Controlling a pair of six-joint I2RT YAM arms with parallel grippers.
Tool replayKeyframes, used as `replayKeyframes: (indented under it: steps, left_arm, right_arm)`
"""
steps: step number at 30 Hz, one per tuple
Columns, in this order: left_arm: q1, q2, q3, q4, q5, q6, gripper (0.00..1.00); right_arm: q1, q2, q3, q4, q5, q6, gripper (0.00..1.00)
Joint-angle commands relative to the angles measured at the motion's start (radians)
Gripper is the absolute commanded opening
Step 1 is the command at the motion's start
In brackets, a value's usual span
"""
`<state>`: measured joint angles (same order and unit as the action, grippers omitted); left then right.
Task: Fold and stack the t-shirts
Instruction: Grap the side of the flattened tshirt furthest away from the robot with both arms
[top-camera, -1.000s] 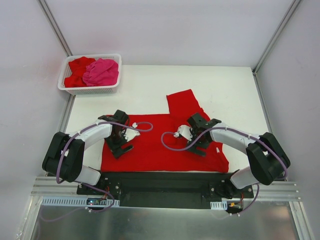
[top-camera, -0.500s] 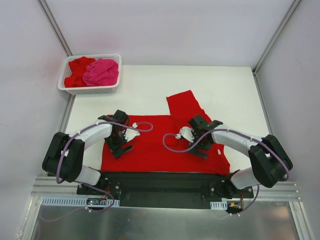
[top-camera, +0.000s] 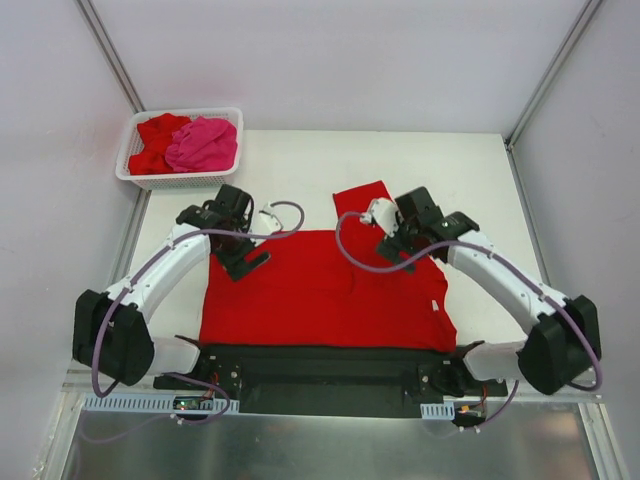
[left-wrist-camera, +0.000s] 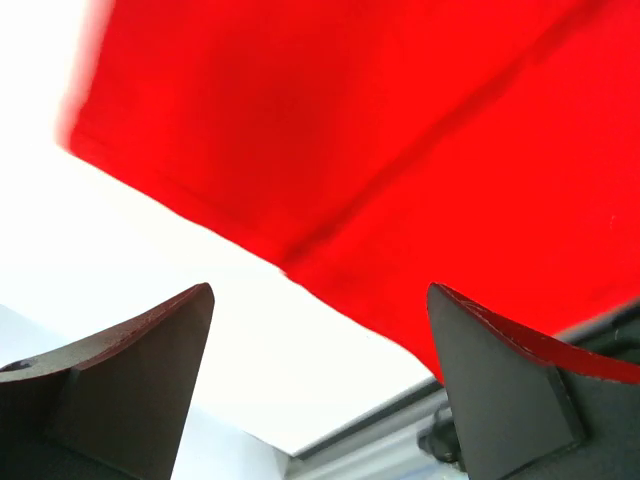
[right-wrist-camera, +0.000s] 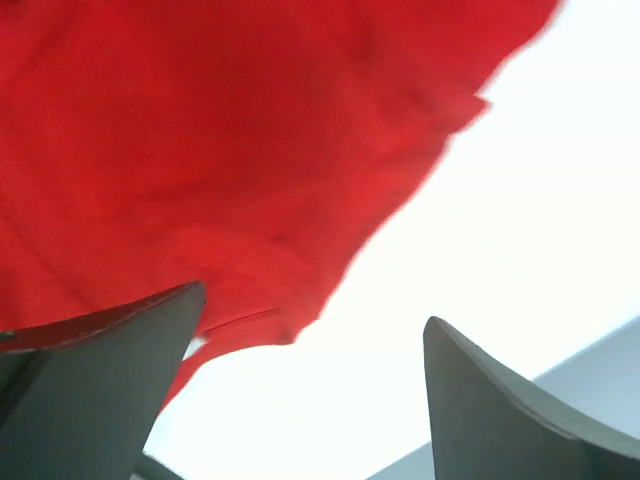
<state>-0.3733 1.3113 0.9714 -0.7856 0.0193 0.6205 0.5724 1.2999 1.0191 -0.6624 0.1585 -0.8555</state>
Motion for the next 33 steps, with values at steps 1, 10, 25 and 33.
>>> replayKeyframes:
  steps: [1,10,25,33]
  left_arm:
    - [-0.004,0.074,0.136,-0.003,0.016,-0.010,0.88]
    - [0.046,0.288,0.344,0.080,0.010,0.005,0.88]
    - [0.050,0.328,0.286,0.080,-0.015,0.068,0.88]
    - [0.047,0.358,0.308,0.078,-0.036,0.070,0.89]
  right_arm:
    - [-0.120,0.208,0.154,0.082,0.027,0.055,0.96]
    - [-0.304,0.694,0.659,0.099,-0.049,0.116,0.85]
    - [-0.336,0.940,0.973,0.187,-0.389,0.401,0.84]
    - [-0.318,1.067,1.179,0.058,-0.309,0.337,0.82]
